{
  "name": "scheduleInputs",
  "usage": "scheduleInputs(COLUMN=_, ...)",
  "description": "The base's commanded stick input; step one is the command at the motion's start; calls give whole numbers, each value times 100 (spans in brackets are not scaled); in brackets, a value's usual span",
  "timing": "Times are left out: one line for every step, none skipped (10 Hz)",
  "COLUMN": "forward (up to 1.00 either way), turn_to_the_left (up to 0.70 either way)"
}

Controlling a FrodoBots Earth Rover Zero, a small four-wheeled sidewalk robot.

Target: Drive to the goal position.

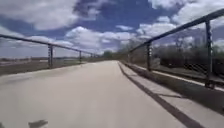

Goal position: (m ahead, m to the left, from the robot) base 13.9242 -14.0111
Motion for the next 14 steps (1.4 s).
scheduleInputs(forward=100, turn_to_the_left=0)
scheduleInputs(forward=100, turn_to_the_left=0)
scheduleInputs(forward=100, turn_to_the_left=0)
scheduleInputs(forward=100, turn_to_the_left=0)
scheduleInputs(forward=100, turn_to_the_left=0)
scheduleInputs(forward=100, turn_to_the_left=0)
scheduleInputs(forward=100, turn_to_the_left=0)
scheduleInputs(forward=100, turn_to_the_left=0)
scheduleInputs(forward=100, turn_to_the_left=0)
scheduleInputs(forward=100, turn_to_the_left=0)
scheduleInputs(forward=100, turn_to_the_left=0)
scheduleInputs(forward=100, turn_to_the_left=0)
scheduleInputs(forward=100, turn_to_the_left=0)
scheduleInputs(forward=100, turn_to_the_left=0)
